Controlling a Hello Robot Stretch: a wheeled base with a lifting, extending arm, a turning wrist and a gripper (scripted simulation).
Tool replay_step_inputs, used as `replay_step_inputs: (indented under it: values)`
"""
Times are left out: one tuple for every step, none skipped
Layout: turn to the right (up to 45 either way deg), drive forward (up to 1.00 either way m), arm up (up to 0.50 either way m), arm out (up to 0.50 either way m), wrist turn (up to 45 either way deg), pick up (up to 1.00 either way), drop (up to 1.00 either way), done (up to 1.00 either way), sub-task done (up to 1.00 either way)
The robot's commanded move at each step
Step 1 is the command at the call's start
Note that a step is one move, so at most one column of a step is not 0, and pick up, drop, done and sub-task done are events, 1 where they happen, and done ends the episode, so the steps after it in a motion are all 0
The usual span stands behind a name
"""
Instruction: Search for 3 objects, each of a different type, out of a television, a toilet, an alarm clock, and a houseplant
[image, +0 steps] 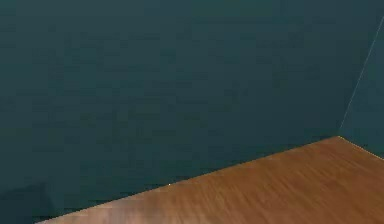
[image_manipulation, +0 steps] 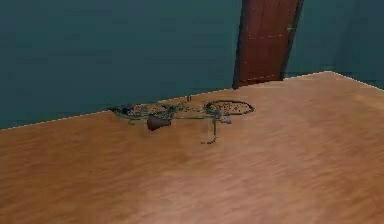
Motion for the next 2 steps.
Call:
replay_step_inputs:
  values:
    - [45.0,0.0,0.0,0.0,0.0,0.0,0.0,0.0,0.0]
    - [18.0,0.0,0.0,0.0,0.0,0.0,0.0,0.0,0.0]
